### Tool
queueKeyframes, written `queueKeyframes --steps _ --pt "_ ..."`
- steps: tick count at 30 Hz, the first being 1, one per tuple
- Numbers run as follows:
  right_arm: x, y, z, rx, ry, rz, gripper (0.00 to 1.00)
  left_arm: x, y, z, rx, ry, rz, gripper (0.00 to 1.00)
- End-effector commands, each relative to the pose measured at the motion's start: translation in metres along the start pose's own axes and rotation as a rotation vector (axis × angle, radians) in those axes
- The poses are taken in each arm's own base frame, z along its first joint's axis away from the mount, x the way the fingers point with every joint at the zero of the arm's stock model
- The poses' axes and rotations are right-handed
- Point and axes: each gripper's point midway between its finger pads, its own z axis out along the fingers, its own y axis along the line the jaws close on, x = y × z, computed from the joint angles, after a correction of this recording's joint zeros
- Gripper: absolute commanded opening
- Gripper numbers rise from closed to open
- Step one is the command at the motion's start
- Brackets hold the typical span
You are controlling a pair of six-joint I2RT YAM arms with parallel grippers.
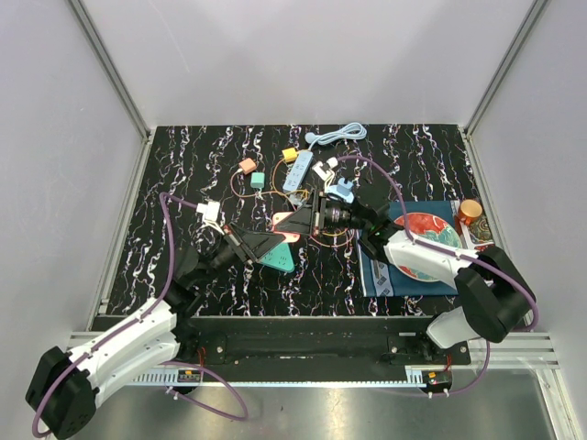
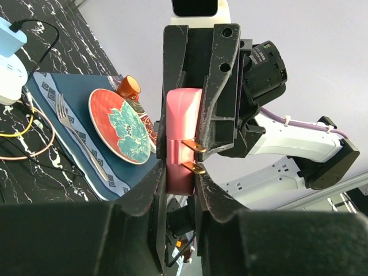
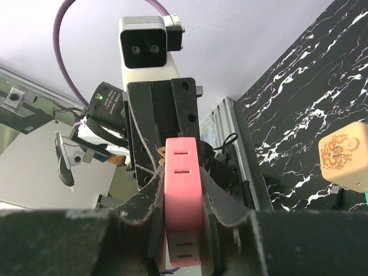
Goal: Insert the plug
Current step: Adjust the plug, then insert the plug into the socket.
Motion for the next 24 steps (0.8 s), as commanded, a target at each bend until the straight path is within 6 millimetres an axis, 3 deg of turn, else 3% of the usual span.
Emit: queueKeyframes --steps 1,2,4,5,9,13,19,24 --pt "-0.009 0.014 0.003 0.002 0.009 -0.067 0.00 -0.017 -0.015 0.005 0.008 -0.034 0.104 0.09" --pt "-0.010 0.012 0.003 0.022 0.013 -0.117 0.00 -0.018 -0.012 0.004 -0.021 -0.025 0.123 0.26" --pt "-0.019 0.018 0.001 0.053 0.009 -0.180 0.00 -0.017 0.002 0.001 -0.116 0.006 0.179 0.40" --pt "-0.019 0.011 -0.003 0.109 0.022 -0.206 0.00 -0.020 0.008 -0.001 -0.155 0.003 0.227 0.47" --pt "-0.030 -0.004 -0.014 0.275 0.044 -0.304 0.00 -0.031 0.023 -0.016 -0.296 0.013 0.328 0.52" --pt "-0.036 -0.033 -0.037 0.514 0.116 -0.388 0.00 -0.048 0.029 -0.039 -0.437 0.011 0.439 0.54" --pt "-0.032 -0.061 -0.060 0.718 0.239 -0.433 0.00 -0.090 0.041 -0.075 -0.709 -0.011 0.618 0.58" --pt "-0.018 -0.082 -0.065 0.873 0.367 -0.482 0.00 -0.121 0.060 -0.099 -0.931 0.013 0.727 0.63"
